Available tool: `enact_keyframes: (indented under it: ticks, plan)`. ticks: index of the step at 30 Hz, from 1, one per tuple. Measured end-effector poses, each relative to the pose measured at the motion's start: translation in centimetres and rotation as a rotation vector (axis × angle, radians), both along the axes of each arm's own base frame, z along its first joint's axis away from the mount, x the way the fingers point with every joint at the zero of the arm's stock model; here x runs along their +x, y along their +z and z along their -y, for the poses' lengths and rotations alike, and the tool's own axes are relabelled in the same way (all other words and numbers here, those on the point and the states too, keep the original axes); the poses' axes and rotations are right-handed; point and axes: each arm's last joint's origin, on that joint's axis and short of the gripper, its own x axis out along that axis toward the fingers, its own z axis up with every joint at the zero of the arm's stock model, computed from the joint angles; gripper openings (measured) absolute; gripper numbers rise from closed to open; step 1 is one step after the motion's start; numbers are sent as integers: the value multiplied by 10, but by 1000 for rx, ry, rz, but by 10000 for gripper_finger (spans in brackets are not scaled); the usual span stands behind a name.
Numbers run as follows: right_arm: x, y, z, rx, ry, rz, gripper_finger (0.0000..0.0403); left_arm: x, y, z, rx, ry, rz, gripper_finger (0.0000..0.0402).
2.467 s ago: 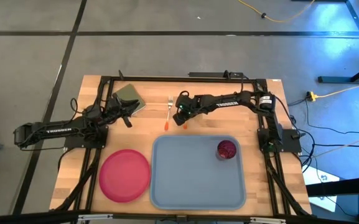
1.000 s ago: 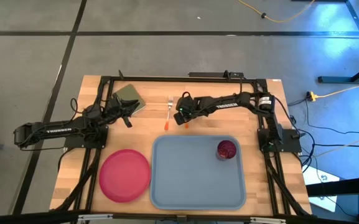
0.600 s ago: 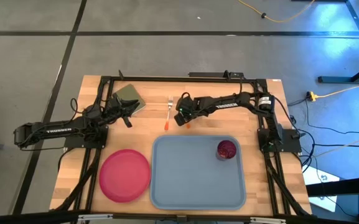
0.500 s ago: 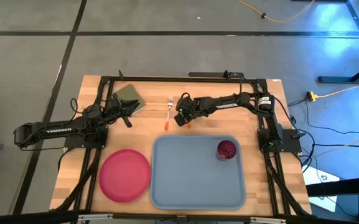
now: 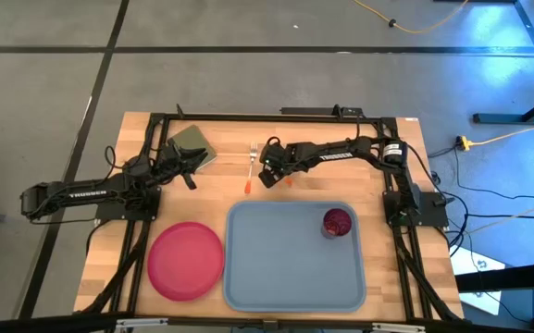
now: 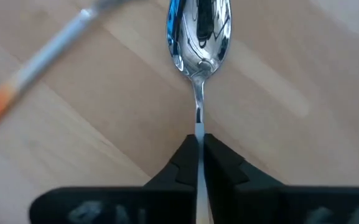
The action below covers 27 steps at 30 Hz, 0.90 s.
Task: Pick and place plate/cup/fork/spoon on tray
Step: Put the orange spoon on the blue serving tray at the bottom of the red glass
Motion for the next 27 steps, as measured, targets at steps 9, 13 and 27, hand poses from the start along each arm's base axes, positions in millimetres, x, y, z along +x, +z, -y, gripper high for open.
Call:
enact_keyframes:
  ticks: [9,13,27]
  plan:
    - [20,53,-14,-65,72,-30,9,0,0,0,0,0,0,73]
    - [23,74,-28,-77,100,-71,7,0,0,0,0,-1,0,73]
    - [7,97,-97,-42,49,-237,7,0,0,0,0,0,0,73]
